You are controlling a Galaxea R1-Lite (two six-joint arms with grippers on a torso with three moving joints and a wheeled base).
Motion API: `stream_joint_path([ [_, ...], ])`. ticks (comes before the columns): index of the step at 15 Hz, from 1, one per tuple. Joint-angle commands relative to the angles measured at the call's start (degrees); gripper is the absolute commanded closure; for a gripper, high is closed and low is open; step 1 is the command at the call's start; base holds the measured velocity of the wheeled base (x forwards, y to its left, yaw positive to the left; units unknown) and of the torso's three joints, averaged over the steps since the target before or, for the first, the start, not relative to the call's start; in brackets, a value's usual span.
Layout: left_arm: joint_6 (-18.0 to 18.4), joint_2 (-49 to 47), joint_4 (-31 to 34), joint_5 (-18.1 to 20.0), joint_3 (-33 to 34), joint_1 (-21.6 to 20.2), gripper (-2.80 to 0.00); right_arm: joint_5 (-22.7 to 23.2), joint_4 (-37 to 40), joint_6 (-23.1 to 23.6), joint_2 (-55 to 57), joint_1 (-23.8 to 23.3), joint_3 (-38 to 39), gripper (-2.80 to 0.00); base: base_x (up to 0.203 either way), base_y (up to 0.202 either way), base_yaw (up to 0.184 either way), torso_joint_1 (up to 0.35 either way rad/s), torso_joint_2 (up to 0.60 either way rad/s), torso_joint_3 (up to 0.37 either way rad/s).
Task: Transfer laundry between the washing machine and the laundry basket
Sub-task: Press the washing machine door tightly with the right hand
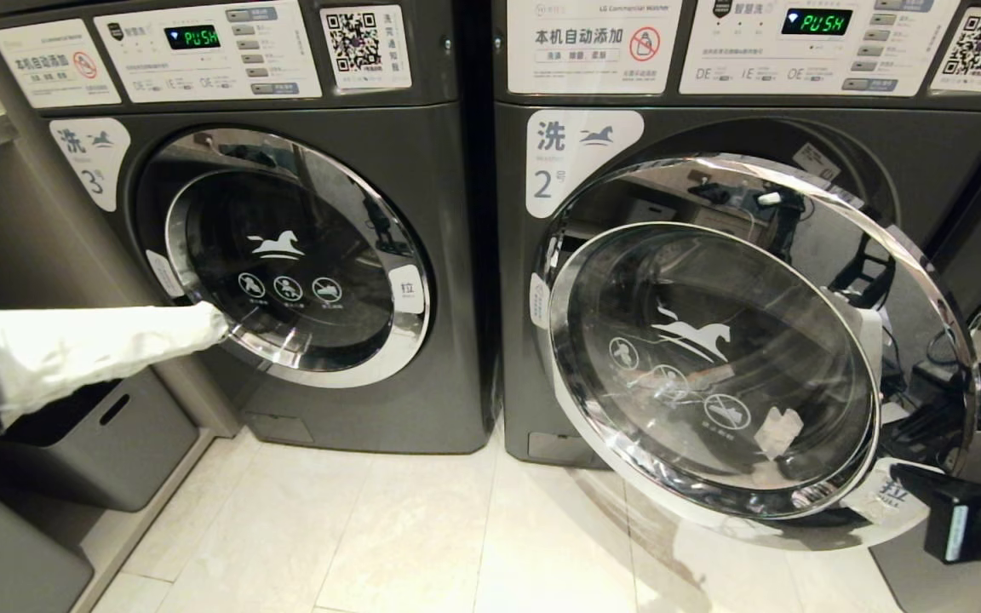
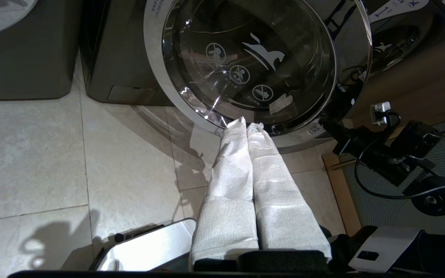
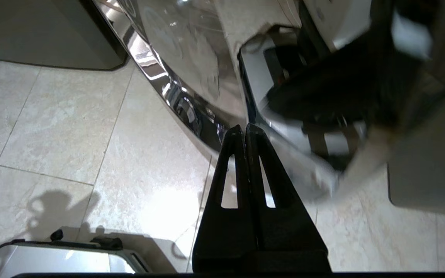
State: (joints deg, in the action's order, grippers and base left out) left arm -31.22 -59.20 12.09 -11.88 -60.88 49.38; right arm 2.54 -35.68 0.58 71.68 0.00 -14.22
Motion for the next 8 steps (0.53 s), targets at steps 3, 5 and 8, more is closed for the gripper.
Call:
stream_joint_path([
  [3, -0.16, -2.94, 0.21, -0.37, -1.28, -0.08, 0.0, 4.21, -16.01, 4.1, 19.16, 0.78, -1.74, 0.0, 0.0, 0.0, 0.0, 0.0, 0.0, 0.0],
  [5, -0.16, -2.58, 0.23, -0.43, -1.34, -0.08, 0.0, 4.13, -16.78, 4.51, 19.55, 3.09, -2.0, 0.0, 0.0, 0.0, 0.0, 0.0, 0.0, 0.0],
  [8, -0.16, -2.41, 0.21, -0.43, -1.34, -0.08, 0.0, -2.51, -16.79, 4.74, 19.88, 3.01, -2.92, 0.0, 0.0, 0.0, 0.0, 0.0, 0.0, 0.0],
])
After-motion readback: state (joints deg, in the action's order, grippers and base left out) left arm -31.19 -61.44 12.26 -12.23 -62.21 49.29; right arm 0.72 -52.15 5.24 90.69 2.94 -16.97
